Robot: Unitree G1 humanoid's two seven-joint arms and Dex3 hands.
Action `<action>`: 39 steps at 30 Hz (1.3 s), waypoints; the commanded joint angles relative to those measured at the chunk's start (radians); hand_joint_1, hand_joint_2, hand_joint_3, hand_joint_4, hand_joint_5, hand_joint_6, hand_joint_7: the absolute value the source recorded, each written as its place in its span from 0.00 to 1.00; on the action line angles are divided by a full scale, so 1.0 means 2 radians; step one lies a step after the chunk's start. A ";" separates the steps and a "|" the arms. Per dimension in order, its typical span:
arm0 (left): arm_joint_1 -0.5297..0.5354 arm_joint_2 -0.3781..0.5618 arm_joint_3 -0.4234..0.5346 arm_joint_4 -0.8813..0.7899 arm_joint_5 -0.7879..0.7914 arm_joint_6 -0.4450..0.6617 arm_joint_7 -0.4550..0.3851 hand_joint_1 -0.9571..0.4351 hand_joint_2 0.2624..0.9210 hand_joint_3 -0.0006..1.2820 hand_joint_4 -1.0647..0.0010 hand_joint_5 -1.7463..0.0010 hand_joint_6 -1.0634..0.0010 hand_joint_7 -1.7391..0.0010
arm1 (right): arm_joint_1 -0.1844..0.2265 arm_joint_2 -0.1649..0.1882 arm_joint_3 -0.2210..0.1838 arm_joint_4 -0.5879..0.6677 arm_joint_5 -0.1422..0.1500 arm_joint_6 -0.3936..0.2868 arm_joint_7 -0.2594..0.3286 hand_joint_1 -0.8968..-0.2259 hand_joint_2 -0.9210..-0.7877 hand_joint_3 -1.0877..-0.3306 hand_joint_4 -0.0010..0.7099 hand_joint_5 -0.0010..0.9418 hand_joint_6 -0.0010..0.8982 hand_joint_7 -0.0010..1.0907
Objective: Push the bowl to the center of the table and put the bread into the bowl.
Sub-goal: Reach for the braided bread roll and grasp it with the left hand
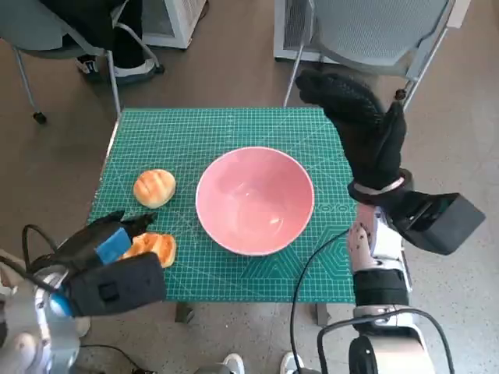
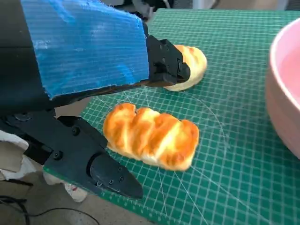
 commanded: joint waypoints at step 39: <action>-0.075 -0.084 -0.061 0.206 0.082 -0.067 0.020 0.51 0.71 0.01 0.87 1.00 0.71 1.00 | 0.019 0.000 0.006 -0.012 0.001 0.017 -0.004 0.28 0.00 0.22 0.16 0.00 0.17 0.14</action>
